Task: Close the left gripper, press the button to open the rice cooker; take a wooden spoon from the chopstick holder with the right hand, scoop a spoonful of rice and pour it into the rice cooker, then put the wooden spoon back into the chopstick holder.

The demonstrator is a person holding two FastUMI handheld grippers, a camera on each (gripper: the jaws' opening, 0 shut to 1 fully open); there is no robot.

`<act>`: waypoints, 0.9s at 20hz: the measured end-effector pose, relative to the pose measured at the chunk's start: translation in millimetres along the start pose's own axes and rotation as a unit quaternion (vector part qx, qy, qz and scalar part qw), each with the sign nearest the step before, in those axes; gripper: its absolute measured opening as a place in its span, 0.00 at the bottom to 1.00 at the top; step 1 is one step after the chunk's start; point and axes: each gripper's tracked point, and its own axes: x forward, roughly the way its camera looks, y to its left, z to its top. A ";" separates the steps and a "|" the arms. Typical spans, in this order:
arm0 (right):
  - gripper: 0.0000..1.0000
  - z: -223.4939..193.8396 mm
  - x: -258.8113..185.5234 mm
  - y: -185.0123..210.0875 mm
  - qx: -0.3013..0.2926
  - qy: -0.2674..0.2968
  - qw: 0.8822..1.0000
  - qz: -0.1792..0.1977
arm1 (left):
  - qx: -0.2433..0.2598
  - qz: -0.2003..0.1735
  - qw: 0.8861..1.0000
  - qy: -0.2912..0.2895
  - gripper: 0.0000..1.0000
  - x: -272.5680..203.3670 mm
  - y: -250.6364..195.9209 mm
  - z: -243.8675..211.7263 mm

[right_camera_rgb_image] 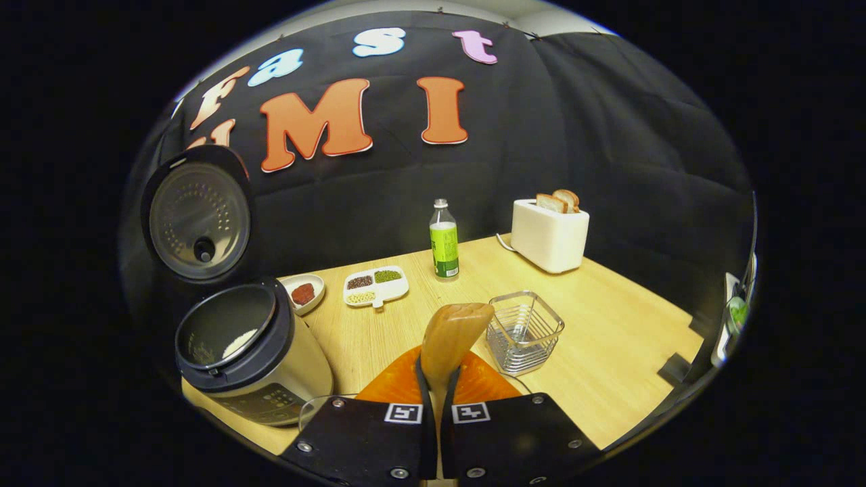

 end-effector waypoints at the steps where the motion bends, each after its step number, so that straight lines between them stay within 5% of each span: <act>1: 0.02 -3.7 1.1 5.6 -0.011 0.008 1.000 0.003 | 0.000 0.000 1.000 0.000 0.97 1.1 1.4 0.3; 4: 0.02 -14.6 1.9 31.3 -0.024 0.039 0.998 0.038 | -0.007 0.002 1.000 0.002 0.97 3.6 4.6 -1.2; 9: 0.02 -27.5 0.8 53.9 0.083 0.086 0.989 0.091 | -0.014 0.006 1.000 0.008 0.97 8.2 8.8 -5.7; 13: 0.02 -34.1 -4.4 57.7 0.154 0.115 0.971 0.144 | -0.018 0.005 1.000 0.011 0.97 11.9 9.3 -7.3; 18: 0.01 -32.5 -9.7 35.2 0.249 0.127 0.946 0.161 | -0.020 0.001 1.000 0.010 0.97 16.9 5.6 -4.9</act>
